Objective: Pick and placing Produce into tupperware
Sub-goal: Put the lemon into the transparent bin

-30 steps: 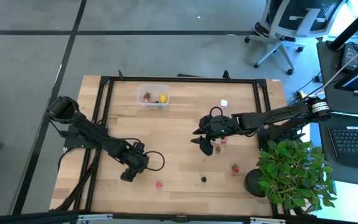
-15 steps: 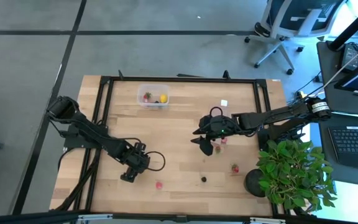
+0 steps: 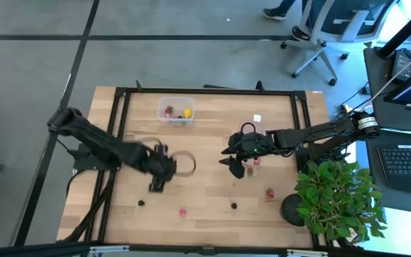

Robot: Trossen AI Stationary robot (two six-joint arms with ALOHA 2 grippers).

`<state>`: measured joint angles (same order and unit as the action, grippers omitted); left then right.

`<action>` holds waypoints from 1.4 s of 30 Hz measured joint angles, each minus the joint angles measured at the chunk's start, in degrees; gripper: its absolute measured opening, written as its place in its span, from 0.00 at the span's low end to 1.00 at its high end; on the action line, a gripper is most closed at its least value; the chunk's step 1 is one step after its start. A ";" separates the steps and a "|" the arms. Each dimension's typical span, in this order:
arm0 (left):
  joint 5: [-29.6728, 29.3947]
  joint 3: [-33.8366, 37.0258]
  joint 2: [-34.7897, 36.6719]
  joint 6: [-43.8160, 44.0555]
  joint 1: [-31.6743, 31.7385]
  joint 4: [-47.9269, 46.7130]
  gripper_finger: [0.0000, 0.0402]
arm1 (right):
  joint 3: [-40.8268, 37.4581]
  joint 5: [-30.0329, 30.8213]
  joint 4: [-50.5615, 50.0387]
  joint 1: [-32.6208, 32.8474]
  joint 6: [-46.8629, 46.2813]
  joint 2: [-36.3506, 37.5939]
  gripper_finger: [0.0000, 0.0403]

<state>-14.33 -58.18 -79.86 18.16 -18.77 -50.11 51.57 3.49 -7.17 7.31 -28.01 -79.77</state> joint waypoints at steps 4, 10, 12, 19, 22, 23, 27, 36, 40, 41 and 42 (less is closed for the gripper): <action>-8.16 -5.64 3.32 3.52 9.43 -3.86 0.50 | 0.02 0.00 0.14 0.00 0.00 -0.01 0.52; -10.28 -9.31 5.47 0.43 27.58 -2.78 0.49 | 0.04 0.00 -0.01 0.00 -0.04 -0.02 0.52; -8.54 -9.32 5.17 -0.78 33.19 -1.40 0.49 | 0.04 -0.02 -0.25 0.00 -0.04 -0.02 0.52; 2.42 -5.94 -0.31 -3.53 46.72 9.76 0.49 | 0.07 -0.02 -2.44 0.00 0.20 -0.02 0.52; 5.87 -5.63 -4.09 -3.55 49.45 13.00 0.49 | 0.07 -0.02 -3.21 0.00 0.29 -0.02 0.52; 6.51 -5.63 -5.25 -3.55 49.95 13.75 0.49 | 0.07 -0.04 -3.70 0.00 0.65 -0.02 0.52; 7.61 -5.63 -10.00 -3.60 51.16 14.17 0.50 | 0.07 -0.04 -5.51 0.00 1.31 -0.02 0.52; 9.53 -5.63 -15.71 -3.71 51.39 14.23 0.53 | 0.07 -0.04 -8.27 0.00 1.51 -0.02 0.52; 9.40 -5.63 -14.87 -3.76 51.39 14.07 0.57 | 0.07 -0.04 -8.44 0.00 1.51 -0.02 0.52; 9.29 -5.63 -14.27 -3.89 51.39 14.30 0.57 | 0.07 -0.04 -8.44 0.00 1.51 -0.02 0.52; 9.12 -5.63 -13.72 -4.70 51.39 14.30 0.58 | 0.07 -0.04 -8.44 0.00 1.51 -0.02 0.52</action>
<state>-5.20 -63.81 -93.58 13.47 32.62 -35.81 51.64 3.44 -15.62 7.31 -26.50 -79.79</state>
